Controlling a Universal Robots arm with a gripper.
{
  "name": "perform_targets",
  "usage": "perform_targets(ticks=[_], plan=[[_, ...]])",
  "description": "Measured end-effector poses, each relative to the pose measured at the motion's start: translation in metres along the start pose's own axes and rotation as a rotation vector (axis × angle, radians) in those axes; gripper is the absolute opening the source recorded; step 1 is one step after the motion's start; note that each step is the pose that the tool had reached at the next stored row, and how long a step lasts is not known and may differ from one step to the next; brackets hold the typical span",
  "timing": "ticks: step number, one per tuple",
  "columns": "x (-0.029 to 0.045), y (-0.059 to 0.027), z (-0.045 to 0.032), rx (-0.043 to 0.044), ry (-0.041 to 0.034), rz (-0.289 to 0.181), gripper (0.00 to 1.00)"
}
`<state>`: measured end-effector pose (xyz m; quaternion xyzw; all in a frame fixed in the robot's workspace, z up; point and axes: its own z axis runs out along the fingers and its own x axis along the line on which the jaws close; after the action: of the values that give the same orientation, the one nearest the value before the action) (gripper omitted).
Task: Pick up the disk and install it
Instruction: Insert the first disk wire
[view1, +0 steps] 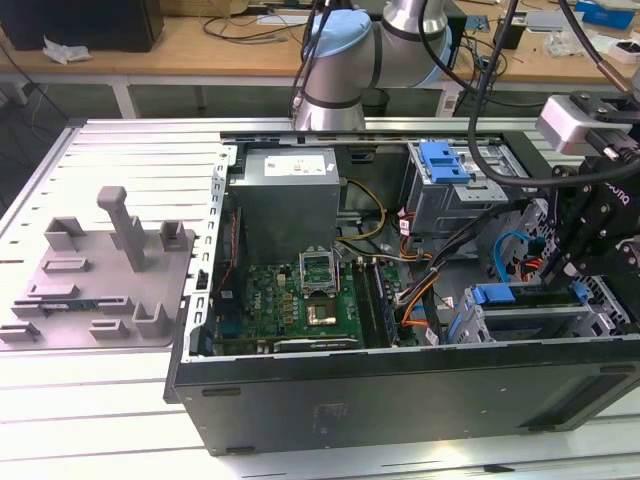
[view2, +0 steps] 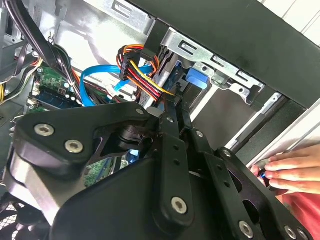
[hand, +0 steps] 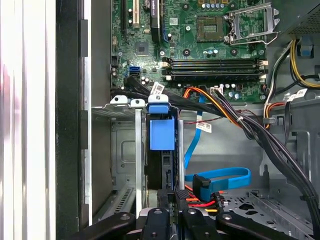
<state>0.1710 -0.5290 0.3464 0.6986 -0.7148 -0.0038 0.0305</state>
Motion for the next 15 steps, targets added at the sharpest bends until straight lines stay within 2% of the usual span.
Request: perform_targets(ticks=[15], plan=[[-0.0002,-0.0010,0.0034,-0.0001,0.0000,0.004,0.16]])
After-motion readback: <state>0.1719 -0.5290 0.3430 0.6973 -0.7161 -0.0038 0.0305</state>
